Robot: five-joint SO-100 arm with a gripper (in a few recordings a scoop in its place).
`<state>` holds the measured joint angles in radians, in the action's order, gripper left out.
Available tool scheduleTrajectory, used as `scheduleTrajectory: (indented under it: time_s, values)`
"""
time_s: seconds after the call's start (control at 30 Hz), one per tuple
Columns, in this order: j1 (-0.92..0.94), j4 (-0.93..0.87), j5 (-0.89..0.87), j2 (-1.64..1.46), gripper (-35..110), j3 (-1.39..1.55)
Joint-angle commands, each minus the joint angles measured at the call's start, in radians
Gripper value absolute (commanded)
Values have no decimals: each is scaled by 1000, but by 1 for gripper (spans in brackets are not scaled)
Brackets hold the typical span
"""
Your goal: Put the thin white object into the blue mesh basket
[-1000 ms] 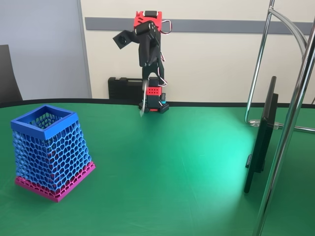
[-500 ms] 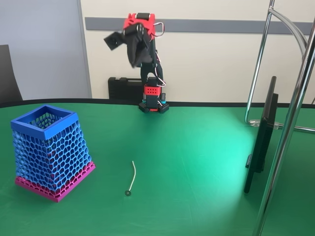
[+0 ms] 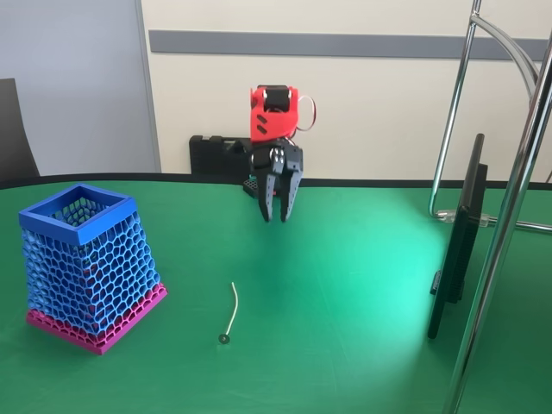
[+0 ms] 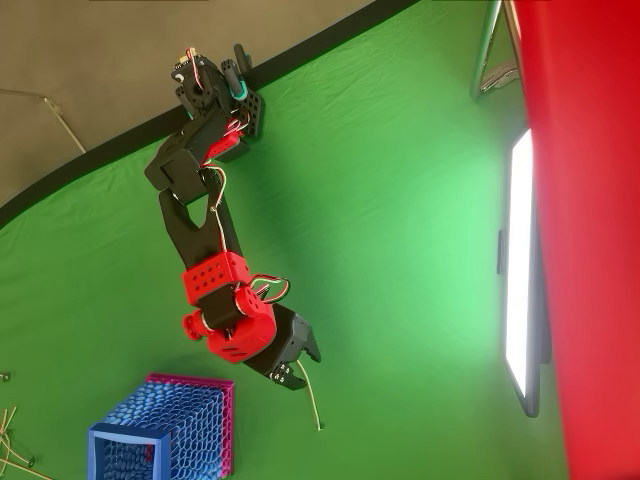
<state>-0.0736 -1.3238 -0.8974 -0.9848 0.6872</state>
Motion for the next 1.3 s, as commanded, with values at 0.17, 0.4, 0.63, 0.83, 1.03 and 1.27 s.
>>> scheduleTrajectory:
  time_s: [0.17, 0.4, 0.63, 0.83, 1.03, 1.27]
  values:
    - [8, 66, -86, 107, 22, -57]
    - [87, 66, -109, 278, 21, -206]
    - [164, 66, -72, 390, 20, -299]
    - [189, 66, -54, 463, 18, -339]
    - [184, 64, -43, 514, 18, -357]
    - [183, 64, -34, 600, 19, -448]
